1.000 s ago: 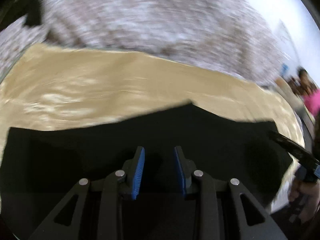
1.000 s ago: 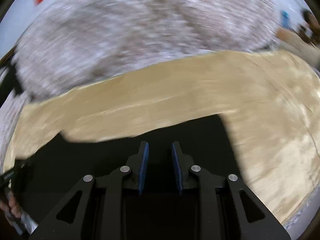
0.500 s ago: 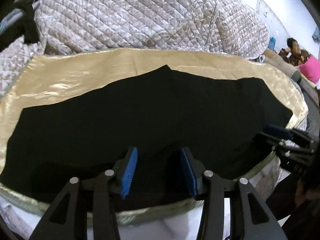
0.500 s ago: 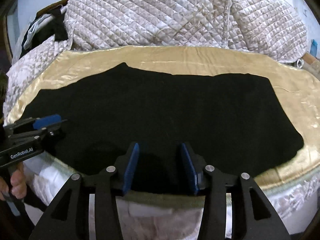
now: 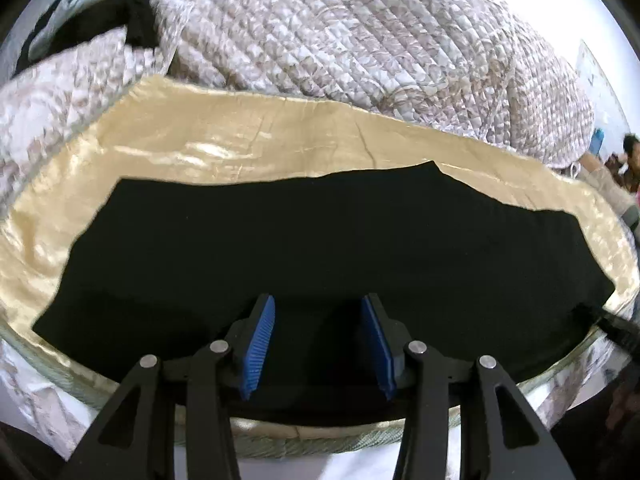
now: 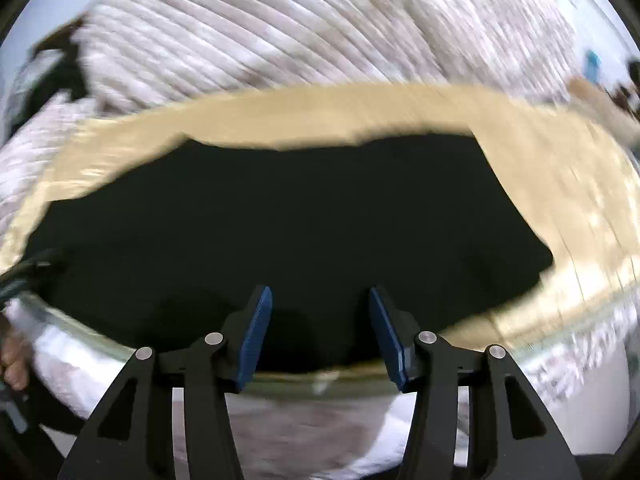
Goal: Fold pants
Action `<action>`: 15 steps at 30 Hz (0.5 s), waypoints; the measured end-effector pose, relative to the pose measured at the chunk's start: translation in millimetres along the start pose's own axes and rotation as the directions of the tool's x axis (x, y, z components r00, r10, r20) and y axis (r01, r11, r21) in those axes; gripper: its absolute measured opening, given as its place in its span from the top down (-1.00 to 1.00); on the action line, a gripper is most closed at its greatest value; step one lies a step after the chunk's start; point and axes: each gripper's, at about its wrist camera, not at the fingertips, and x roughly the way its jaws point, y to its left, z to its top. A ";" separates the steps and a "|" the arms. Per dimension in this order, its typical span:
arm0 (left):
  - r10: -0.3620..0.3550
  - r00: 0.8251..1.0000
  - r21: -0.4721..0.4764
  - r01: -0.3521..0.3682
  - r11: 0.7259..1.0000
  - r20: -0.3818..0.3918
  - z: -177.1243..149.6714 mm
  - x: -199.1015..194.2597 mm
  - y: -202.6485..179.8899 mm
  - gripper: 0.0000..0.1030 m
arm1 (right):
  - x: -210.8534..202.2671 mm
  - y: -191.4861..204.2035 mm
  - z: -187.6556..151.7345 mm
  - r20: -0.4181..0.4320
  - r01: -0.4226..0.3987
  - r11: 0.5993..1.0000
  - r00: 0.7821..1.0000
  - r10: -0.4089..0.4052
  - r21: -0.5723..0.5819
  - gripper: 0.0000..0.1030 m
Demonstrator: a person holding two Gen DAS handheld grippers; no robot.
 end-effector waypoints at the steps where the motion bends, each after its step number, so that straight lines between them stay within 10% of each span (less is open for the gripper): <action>1: 0.010 1.000 0.009 -0.011 1.000 0.015 0.9 -2.7 -0.3 0.07 | -3.7 -5.6 0.8 0.008 0.006 1.000 1.000 -0.006 0.026 -0.02; 6: 0.151 0.988 -0.051 -0.150 0.987 0.027 9.3 2.4 31.5 0.06 | -18.2 -28.2 11.5 0.049 0.069 0.994 0.996 -0.074 0.090 -0.02; 15: 0.188 0.982 -0.122 -0.187 0.975 0.000 8.9 8.5 57.4 0.06 | -19.4 -31.4 22.2 0.064 0.078 0.986 0.994 -0.088 0.147 -0.02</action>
